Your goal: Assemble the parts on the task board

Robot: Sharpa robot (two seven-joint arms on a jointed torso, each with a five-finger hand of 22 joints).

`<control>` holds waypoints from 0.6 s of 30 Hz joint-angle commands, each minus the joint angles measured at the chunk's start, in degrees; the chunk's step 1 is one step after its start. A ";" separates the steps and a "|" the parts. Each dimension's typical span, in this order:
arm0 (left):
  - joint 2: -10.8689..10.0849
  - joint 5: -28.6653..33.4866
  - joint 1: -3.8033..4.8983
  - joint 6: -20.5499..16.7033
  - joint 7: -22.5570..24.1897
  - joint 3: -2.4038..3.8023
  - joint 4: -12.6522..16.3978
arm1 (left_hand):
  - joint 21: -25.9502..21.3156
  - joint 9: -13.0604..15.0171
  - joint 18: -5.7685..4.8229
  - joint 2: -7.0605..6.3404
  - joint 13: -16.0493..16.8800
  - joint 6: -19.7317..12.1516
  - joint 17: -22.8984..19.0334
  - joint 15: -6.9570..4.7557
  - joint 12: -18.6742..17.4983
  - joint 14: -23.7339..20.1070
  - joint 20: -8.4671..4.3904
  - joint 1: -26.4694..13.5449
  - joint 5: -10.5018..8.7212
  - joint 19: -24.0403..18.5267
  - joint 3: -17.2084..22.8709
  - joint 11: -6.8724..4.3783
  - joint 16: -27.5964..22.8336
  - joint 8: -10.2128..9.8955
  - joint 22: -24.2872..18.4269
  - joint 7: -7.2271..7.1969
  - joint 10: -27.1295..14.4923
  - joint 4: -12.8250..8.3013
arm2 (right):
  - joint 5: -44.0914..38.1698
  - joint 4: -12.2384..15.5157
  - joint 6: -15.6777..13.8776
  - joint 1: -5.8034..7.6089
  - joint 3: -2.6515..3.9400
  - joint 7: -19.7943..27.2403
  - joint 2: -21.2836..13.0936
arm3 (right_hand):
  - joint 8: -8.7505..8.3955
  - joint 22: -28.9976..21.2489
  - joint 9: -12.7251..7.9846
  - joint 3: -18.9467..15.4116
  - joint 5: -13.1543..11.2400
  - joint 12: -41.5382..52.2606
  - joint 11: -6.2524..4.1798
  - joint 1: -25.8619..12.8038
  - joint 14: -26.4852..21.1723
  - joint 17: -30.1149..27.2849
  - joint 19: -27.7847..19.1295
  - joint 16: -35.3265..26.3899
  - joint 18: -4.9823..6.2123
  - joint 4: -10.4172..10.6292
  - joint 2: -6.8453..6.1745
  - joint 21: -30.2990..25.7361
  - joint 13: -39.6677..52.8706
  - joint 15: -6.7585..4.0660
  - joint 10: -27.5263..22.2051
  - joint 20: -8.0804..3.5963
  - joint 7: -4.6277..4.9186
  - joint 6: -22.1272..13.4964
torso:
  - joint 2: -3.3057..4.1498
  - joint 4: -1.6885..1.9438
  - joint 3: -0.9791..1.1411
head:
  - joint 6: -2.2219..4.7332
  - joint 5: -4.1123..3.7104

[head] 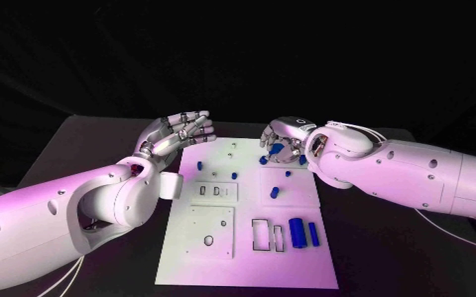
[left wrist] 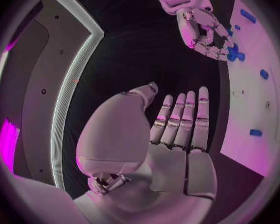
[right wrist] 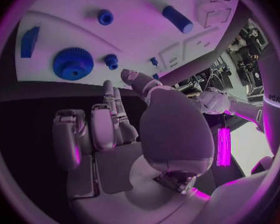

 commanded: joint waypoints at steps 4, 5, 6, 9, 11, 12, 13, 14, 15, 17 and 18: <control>-0.20 0.15 0.08 1.76 -0.21 0.11 0.49 | -0.33 -0.11 0.48 -0.31 -0.08 -0.59 0.00 0.08 -0.30 -0.79 0.29 -0.47 0.17 -0.14 0.40 0.17 -0.44 -0.02 -0.11 4.68 -0.19 -0.13 | -1.71 -0.65 1.74 -0.48 -0.03 -1.52 0.62 | 0.37 8.10 0.23 0.67 0.40 0.27 0.03 0.49 1.37 0.01 3.05 0.46 -0.66 0.19 -0.04 0.05 0.02 0.21 -0.59 0.04 0.04 0.58 | 0.53 0.21 0.01 | 0.00 -0.10; -0.21 0.15 0.08 1.80 -0.22 0.12 0.53 | -0.35 -0.14 0.47 -0.33 -0.08 -0.74 0.00 0.10 -0.34 -0.87 0.30 -0.53 0.18 -0.16 0.43 0.18 -0.51 -0.06 -0.13 4.70 -0.23 -0.13 | -1.75 -0.79 1.84 -0.53 -0.04 -1.58 0.72 | 0.40 7.96 0.27 0.73 0.45 0.27 0.05 0.45 1.36 -0.04 2.98 0.46 -0.63 0.24 -0.02 -0.02 0.01 0.23 -0.67 0.06 0.06 0.63 | 0.58 0.26 0.00 | -0.02 -0.14; -0.23 0.15 0.08 1.83 -0.23 0.13 0.57 | -0.38 -0.17 0.45 -0.35 -0.09 -0.85 0.00 0.12 -0.38 -0.96 0.31 -0.59 0.17 -0.19 0.46 0.21 -0.57 -0.10 -0.16 4.72 -0.29 -0.12 | -1.77 -0.93 1.90 -0.57 -0.04 -1.62 0.80 | 0.41 7.99 0.28 0.74 0.47 0.25 0.08 0.42 1.35 -0.09 2.99 0.44 -0.63 0.26 -0.04 0.00 0.00 0.25 -0.74 0.07 0.08 0.64 | 0.60 0.29 0.00 | -0.02 -0.15; -0.29 0.17 0.08 1.91 -0.24 0.17 0.73 | -0.41 -0.19 0.43 -0.36 -0.09 -0.98 -0.01 0.15 -0.42 -1.05 0.32 -0.65 0.17 -0.24 0.50 0.23 -0.64 -0.14 -0.19 4.74 -0.35 -0.12 | -1.89 -1.54 2.18 -0.72 -0.04 -1.74 1.15 | 0.42 8.00 0.31 0.75 0.48 0.24 0.09 0.38 1.35 -0.06 3.00 0.47 -0.63 0.29 -0.05 0.00 -0.01 0.26 -0.82 0.08 0.10 0.65 | 0.81 0.45 -0.04 | -0.08 -0.29; -0.32 0.19 0.08 1.95 -0.24 0.21 0.83 | -0.43 -0.19 0.42 -0.37 -0.09 -1.00 -0.01 0.16 -0.44 -1.09 0.32 -0.68 0.17 -0.26 0.51 0.24 -0.67 -0.15 -0.21 4.74 -0.37 -0.12 | -1.96 -1.81 2.34 -0.81 -0.05 -1.80 1.30 | 0.44 7.93 0.36 0.79 0.46 0.20 0.15 0.32 1.33 -0.13 2.95 0.46 -0.62 0.34 -0.11 -0.03 -0.04 0.30 -1.05 0.11 0.13 0.66 | 0.92 0.51 -0.05 | -0.20 -0.25; -0.34 0.19 0.08 1.95 -0.24 0.22 0.87 | -0.44 -0.19 0.42 -0.37 -0.09 -0.97 -0.01 0.17 -0.45 -1.11 0.33 -0.69 0.17 -0.28 0.52 0.24 -0.69 -0.14 -0.22 4.75 -0.39 -0.12 | -1.98 -1.87 2.39 -0.85 -0.05 -1.81 1.34 | 0.44 7.93 0.36 0.79 0.46 0.20 0.15 0.32 1.33 -0.13 2.95 0.46 -0.62 0.34 -0.11 -0.03 -0.04 0.30 -1.05 0.11 0.13 0.66 | 0.96 0.53 -0.06 | -0.21 -0.24; -0.38 0.20 0.08 1.97 -0.24 0.24 0.94 | -0.47 -0.21 0.41 -0.37 -0.09 -1.06 -0.01 0.18 -0.47 -1.16 0.33 -0.73 0.17 -0.32 0.55 0.25 -0.73 -0.17 -0.24 4.76 -0.42 -0.12 | -2.00 -1.94 2.48 -0.91 -0.06 -1.82 1.38 | 0.44 7.93 0.36 0.79 0.46 0.20 0.15 0.32 1.33 -0.13 2.95 0.46 -0.62 0.34 -0.11 -0.03 -0.04 0.30 -1.05 0.11 0.13 0.66 | 1.03 0.57 -0.06 | -0.19 -0.24; -0.41 0.21 0.08 1.97 -0.24 0.25 0.99 | -0.50 -0.21 0.39 -0.37 -0.09 -1.06 -0.01 0.20 -0.48 -1.21 0.34 -0.76 0.17 -0.36 0.57 0.26 -0.76 -0.17 -0.26 4.77 -0.44 -0.12 | -2.02 -1.96 2.53 -0.95 -0.06 -1.82 1.40 | 0.44 7.93 0.36 0.79 0.46 0.20 0.15 0.32 1.33 -0.13 2.95 0.46 -0.62 0.34 -0.11 -0.03 -0.04 0.30 -1.05 0.11 0.13 0.66 | 1.06 0.58 -0.05 | -0.23 -0.25; -0.44 0.21 0.08 1.98 -0.23 0.26 1.02 | -0.51 -0.21 0.39 -0.37 -0.09 -1.11 -0.01 0.21 -0.49 -1.23 0.34 -0.77 0.17 -0.38 0.58 0.26 -0.78 -0.18 -0.27 4.77 -0.44 -0.12 | -2.03 -1.95 2.57 -0.98 -0.06 -1.81 1.41 | 0.44 7.80 0.39 0.80 0.43 0.18 0.18 0.29 1.34 -0.10 2.88 0.49 -0.59 0.37 -0.14 -0.10 -0.06 0.32 -1.16 0.13 0.15 0.67 | 1.11 0.59 -0.06 | -0.25 -0.25; -0.51 0.23 0.08 1.97 -0.24 0.28 1.08 | -0.55 -0.22 0.37 -0.36 -0.09 -1.16 -0.01 0.22 -0.51 -1.27 0.35 -0.80 0.17 -0.43 0.61 0.27 -0.81 -0.19 -0.30 4.78 -0.47 -0.11 | -2.04 -1.87 2.66 -1.04 -0.06 -1.74 1.43 | 0.46 7.85 0.42 0.81 0.37 0.18 0.19 0.25 1.32 -0.17 2.90 0.47 -0.60 0.41 -0.14 -0.07 -0.06 0.34 -1.21 0.14 0.17 0.69 | 1.16 0.58 -0.05 | -0.30 -0.29; -0.55 0.25 0.08 1.96 -0.24 0.29 1.09 | -0.58 -0.22 0.36 -0.36 -0.09 -1.15 -0.02 0.23 -0.52 -1.32 0.35 -0.84 0.17 -0.47 0.63 0.28 -0.85 -0.19 -0.32 4.79 -0.49 -0.11 | -2.05 -1.83 2.68 -1.07 -0.06 -1.68 1.44 | 0.46 7.85 0.42 0.81 0.37 0.18 0.19 0.25 1.32 -0.17 2.90 0.47 -0.60 0.41 -0.14 -0.07 -0.06 0.34 -1.21 0.14 0.17 0.69 | 1.18 0.55 -0.05 | -0.29 -0.31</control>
